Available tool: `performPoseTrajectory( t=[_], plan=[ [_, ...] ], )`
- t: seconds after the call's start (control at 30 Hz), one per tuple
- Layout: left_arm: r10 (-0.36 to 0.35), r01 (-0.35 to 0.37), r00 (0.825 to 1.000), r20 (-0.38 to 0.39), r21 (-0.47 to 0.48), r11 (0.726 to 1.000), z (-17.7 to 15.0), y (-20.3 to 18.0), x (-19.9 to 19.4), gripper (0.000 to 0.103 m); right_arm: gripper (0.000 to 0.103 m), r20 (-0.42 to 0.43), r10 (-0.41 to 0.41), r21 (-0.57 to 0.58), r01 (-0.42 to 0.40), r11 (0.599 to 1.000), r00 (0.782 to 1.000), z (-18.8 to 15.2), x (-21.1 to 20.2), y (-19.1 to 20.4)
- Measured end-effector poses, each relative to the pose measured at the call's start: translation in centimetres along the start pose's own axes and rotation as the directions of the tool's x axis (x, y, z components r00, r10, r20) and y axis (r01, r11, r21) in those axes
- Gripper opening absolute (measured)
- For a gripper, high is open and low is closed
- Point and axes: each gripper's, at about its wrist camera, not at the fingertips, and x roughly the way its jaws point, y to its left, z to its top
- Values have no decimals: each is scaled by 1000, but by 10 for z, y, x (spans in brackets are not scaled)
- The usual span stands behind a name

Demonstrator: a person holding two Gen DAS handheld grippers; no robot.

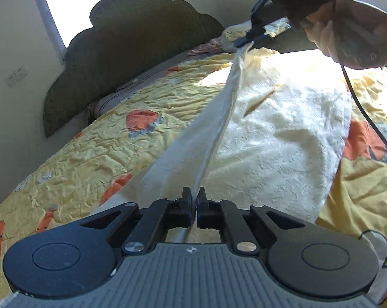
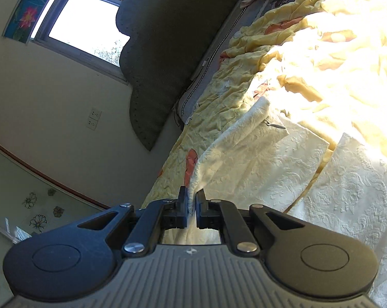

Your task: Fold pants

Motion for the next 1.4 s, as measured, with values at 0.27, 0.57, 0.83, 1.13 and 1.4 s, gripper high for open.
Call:
performPoseTrajectory(
  t=[0.27,0.57,0.83,1.13,1.4],
  plan=[
    [-230,229,973,10,-155,961,11,19,-34,8,6,110,-26,-149,43,988,994,-30,-69,-4],
    [-317,304,945,-83,-137,943,-19,-6,-23,8,6,19,-193,154,188,970,981,-78,-93,-100],
    [-318,304,940,-121,-126,944,-26,-13,-15,8,11,39,-247,218,233,948,968,-70,-87,-109],
    [-331,314,938,-108,-150,938,-23,-4,-22,8,6,141,-296,174,271,947,945,-69,-120,-111],
    [-325,315,935,-140,-89,945,-28,-17,-21,8,7,110,-337,192,313,930,935,-62,-122,-122]
  ],
)
